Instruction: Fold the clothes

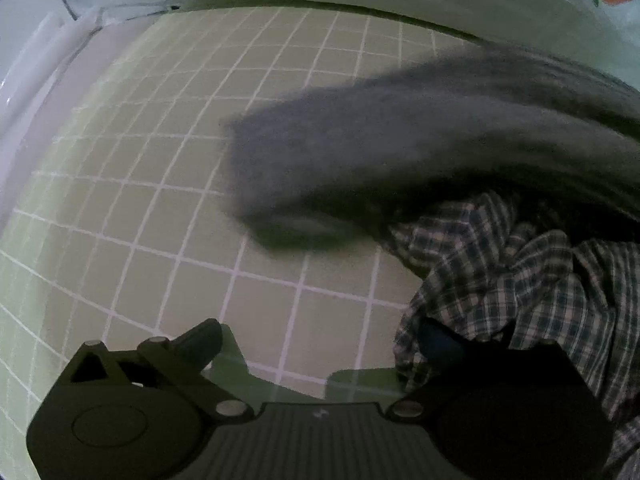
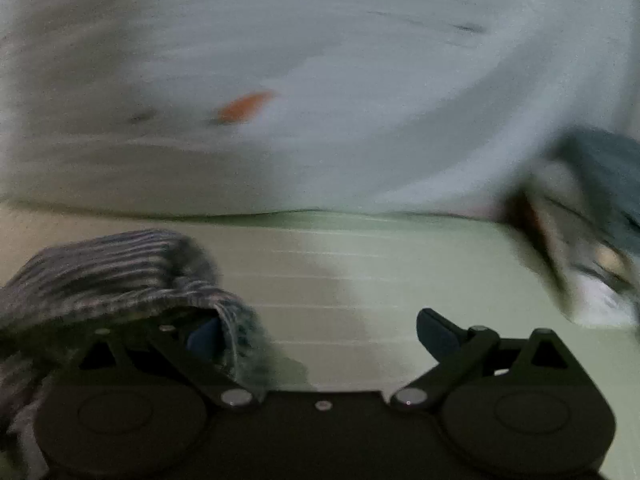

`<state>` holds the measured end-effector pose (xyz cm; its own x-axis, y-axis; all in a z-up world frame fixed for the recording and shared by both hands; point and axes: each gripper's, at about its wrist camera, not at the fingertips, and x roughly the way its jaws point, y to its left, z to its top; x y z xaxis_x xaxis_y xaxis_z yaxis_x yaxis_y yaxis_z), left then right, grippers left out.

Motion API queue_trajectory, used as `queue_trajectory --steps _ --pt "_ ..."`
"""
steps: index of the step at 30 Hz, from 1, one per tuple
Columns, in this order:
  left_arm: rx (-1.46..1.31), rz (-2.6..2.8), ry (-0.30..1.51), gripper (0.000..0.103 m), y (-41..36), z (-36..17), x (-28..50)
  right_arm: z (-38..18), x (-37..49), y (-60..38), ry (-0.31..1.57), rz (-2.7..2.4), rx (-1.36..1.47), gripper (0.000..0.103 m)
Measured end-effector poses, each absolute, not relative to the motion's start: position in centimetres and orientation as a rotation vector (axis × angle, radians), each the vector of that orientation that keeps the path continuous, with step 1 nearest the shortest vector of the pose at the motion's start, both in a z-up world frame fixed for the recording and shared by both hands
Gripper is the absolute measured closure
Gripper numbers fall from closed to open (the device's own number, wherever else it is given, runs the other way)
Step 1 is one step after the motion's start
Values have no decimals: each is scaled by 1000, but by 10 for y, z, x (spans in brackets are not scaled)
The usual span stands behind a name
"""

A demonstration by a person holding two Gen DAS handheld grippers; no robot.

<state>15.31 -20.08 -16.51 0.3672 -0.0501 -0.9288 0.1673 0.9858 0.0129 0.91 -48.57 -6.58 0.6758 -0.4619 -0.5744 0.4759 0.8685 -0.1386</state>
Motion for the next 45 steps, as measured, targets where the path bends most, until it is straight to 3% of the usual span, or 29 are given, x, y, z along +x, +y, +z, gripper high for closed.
queue_trajectory --steps 7,22,24,25,26,27,28,29,31,36,37,38,40,45 --pt "121 -154 1169 0 -200 -166 148 -92 -26 -554 770 -829 184 3" --pt "122 -167 1162 0 -196 -168 152 -103 13 -442 758 -408 -365 3" --pt "123 -168 1161 0 -196 -168 152 -99 20 -442 735 -373 -396 8" --pt "123 -168 1161 0 -196 -168 152 -95 22 -445 723 -344 -383 21" --pt "123 -169 1161 0 -197 -168 152 -91 25 -448 712 -315 -371 48" --pt "124 -170 1160 0 -197 -168 152 -88 27 -451 700 -285 -358 64" --pt "124 -171 1159 0 -197 -168 152 -82 29 -464 701 -279 -282 92" --pt "125 -172 1159 0 -197 -167 152 -77 30 -479 690 -299 -198 98" --pt "126 -174 1158 0 -196 -167 151 -62 23 -515 625 -390 -61 101" --pt "126 -176 1155 0 -195 -168 152 -31 -23 -631 470 -666 367 97" --pt "126 -177 1154 0 -194 -168 152 -29 -34 -653 449 -715 449 89" --pt "126 -177 1154 0 -194 -169 152 -28 -46 -675 427 -764 530 66" --pt "126 -177 1153 0 -194 -169 152 -38 -63 -698 459 -839 610 43" --pt "129 -178 1175 0 -196 -167 156 -74 -82 -671 700 -834 453 40"
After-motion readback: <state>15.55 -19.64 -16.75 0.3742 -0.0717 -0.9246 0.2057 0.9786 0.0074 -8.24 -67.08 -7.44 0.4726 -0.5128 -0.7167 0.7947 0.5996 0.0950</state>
